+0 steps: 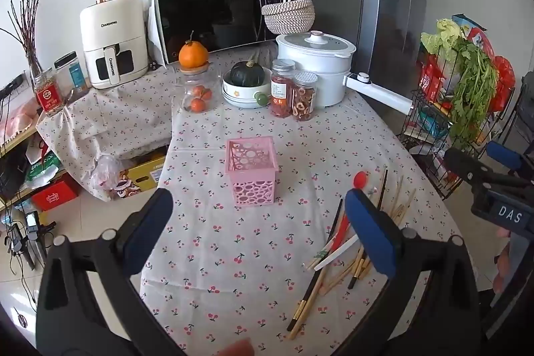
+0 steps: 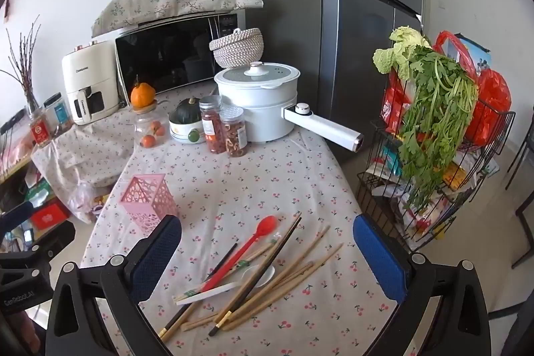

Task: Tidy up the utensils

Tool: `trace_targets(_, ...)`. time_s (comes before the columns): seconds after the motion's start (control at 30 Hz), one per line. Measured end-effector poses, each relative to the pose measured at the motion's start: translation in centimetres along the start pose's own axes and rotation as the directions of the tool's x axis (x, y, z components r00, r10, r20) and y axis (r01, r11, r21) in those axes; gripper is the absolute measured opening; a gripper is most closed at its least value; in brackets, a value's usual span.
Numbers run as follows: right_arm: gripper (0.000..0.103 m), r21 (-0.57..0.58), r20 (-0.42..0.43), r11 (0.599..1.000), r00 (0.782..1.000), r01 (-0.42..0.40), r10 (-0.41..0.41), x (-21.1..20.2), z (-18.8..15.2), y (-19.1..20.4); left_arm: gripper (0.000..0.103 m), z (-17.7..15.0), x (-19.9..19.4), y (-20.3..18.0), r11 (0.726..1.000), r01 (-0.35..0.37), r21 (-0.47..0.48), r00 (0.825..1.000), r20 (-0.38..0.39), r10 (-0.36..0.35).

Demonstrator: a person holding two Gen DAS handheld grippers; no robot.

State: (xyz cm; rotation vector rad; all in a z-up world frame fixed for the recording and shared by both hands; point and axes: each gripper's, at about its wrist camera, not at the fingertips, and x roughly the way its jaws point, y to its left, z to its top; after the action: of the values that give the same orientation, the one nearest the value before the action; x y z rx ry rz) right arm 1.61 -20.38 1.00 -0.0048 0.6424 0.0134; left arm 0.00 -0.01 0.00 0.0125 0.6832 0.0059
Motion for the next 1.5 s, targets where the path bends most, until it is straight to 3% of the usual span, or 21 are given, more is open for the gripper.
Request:
trace_targets(0.17,0.103,-0.034,0.022,0.999,0.999,0.033,-0.032,0.2,-0.4,0.9,0.102,-0.1,-0.1,-0.4,1.0,-0.008,0.009,1.0,0.0,0.008)
trace_targets(0.4,0.103,-0.006,0.016,1.0,1.0,0.022,-0.022,0.5,-0.2,0.0,0.102,0.1,0.0,-0.7,0.998,0.058,0.018,0.998,-0.019,-0.058)
trace_targets(0.8,0.103,-0.013,0.025,0.999,0.999,0.033,-0.033,0.7,-0.2,0.0,0.102,0.1,-0.1,-0.4,0.999,0.018,0.027,1.0,0.013,-0.019)
trace_targets(1.5,0.103,-0.011,0.023,0.999,0.999,0.032,-0.032,0.7,-0.2,0.0,0.102,0.0,0.2,-0.6,0.998,0.047,0.032,0.999,-0.008,-0.047)
